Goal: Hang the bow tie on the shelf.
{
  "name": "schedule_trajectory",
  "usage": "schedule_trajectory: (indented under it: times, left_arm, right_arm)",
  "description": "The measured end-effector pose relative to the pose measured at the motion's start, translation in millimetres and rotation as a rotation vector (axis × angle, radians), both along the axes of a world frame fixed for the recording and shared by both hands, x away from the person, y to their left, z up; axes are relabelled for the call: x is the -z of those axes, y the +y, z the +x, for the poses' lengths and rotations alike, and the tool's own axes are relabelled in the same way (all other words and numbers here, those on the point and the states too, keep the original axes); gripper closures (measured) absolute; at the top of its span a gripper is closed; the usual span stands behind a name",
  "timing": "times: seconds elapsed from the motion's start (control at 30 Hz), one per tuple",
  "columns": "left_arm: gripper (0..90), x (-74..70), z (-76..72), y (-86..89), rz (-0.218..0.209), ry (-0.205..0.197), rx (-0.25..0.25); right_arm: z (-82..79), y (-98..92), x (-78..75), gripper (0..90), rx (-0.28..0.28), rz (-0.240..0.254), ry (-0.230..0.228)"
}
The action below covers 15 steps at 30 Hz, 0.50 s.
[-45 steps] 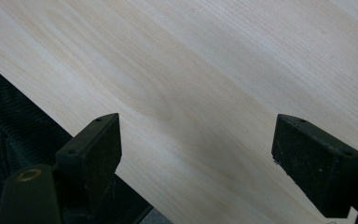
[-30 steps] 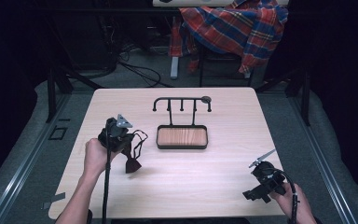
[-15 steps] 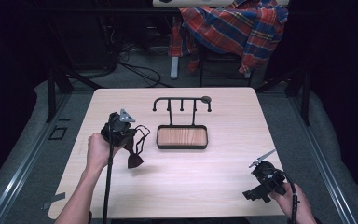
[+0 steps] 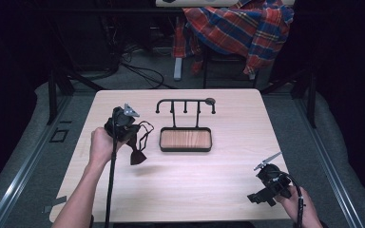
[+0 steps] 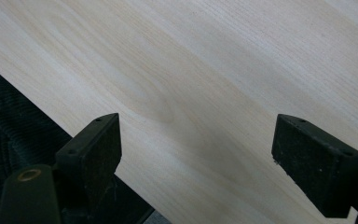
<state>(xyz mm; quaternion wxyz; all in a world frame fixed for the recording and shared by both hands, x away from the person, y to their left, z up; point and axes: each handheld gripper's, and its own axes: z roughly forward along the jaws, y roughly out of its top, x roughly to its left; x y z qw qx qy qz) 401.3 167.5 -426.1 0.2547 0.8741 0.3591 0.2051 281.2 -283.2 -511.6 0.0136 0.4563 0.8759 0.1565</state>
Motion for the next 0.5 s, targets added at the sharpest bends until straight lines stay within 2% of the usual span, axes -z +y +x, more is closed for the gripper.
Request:
schedule_trajectory:
  times: [0.1, 0.17, 0.23, 0.5]
  left_arm:
    - [89.1, -2.3, 4.1, -1.3, 0.004, -0.005, 0.0]
    - [89.1, -3.9, 6.4, -2.5, 0.007, -0.001, 0.001]
    - [89.1, -5.8, 9.3, -4.5, 0.013, -0.004, 0.002]
    - [89.1, -12.0, 13.3, -7.8, 0.015, -0.01, 0.009]
  right_arm:
    - [1.0, -0.6, -1.3, 15.5, -0.018, -0.015, 0.019]
    - [0.8, -0.5, -0.2, 15.5, -0.013, -0.007, 0.009]
    - [1.6, -1.1, -1.6, 15.5, -0.026, -0.02, 0.021]
    - [0.9, -0.4, -0.3, 15.5, -0.018, -0.008, 0.011]
